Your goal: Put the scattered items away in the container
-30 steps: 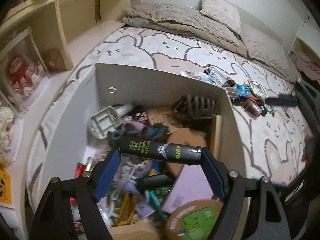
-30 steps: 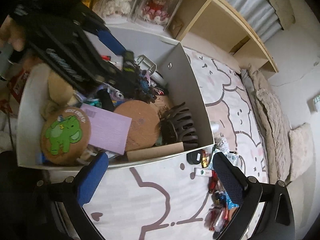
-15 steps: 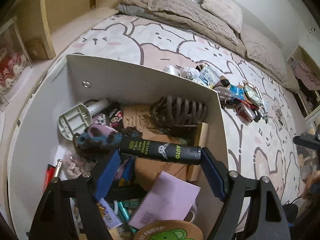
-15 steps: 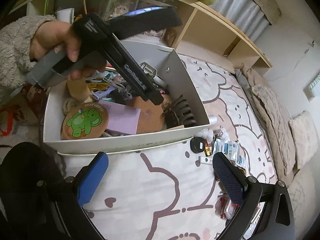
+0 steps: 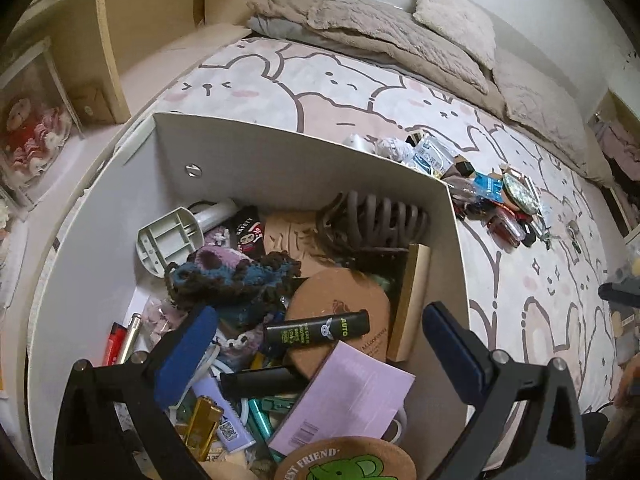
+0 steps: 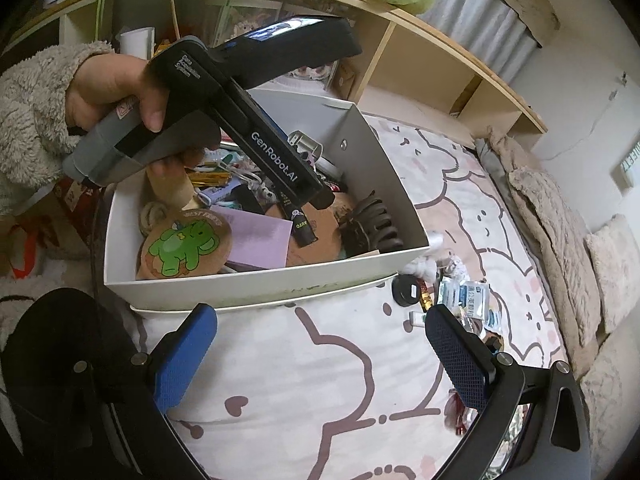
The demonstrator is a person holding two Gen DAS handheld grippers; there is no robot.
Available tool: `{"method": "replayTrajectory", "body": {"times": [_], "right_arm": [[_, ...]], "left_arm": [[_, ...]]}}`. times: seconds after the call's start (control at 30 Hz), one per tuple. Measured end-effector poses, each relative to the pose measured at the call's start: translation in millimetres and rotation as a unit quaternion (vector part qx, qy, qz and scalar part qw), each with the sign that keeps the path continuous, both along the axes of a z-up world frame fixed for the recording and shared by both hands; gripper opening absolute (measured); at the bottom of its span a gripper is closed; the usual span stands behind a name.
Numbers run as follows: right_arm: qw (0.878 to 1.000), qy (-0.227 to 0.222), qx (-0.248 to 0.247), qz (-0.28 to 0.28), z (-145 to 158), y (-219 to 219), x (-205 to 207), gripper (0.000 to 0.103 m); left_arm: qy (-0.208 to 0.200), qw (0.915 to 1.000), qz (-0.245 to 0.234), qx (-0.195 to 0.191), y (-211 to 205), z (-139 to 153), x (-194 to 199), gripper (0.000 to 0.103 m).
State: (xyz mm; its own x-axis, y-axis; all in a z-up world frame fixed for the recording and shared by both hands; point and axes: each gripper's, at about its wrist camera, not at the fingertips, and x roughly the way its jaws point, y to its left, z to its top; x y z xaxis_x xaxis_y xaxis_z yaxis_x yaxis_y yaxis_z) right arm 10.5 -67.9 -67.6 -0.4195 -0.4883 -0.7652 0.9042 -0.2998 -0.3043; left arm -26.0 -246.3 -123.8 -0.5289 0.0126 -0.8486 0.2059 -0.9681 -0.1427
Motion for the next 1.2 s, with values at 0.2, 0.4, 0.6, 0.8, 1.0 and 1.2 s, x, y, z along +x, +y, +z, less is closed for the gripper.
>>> {"method": "replayTrajectory", "body": {"times": [0.2,0.4,0.6,0.8,1.0,1.2], "right_arm": [[0.999,-0.018,-0.045,-0.021,8.1,6.4,-0.7,0.103],[0.989,-0.045,-0.119,-0.072,16.7,16.0,-10.1,0.103],[0.982,-0.045,-0.152,-0.099,18.0,26.8,-8.7,0.103],[0.976,-0.040,-0.179,-0.119,22.0,39.4,-1.0,0.103],[0.972,-0.029,-0.195,-0.129,26.2,48.1,11.6,0.103],[0.965,-0.033,-0.220,-0.141,29.7,60.2,21.0,0.103]], "left_arm": [[0.013,0.9999,0.002,-0.003,4.7,7.8,9.4,0.103],[0.042,0.9991,0.000,0.003,11.6,18.6,27.8,0.103],[0.076,0.9971,-0.001,0.006,20.8,31.7,48.8,0.103],[0.121,0.9926,-0.002,-0.007,36.7,47.5,71.7,0.103],[0.157,0.9873,0.001,-0.025,50.0,59.2,93.0,0.103],[0.185,0.9818,0.011,-0.042,59.3,65.3,112.4,0.103]]}}
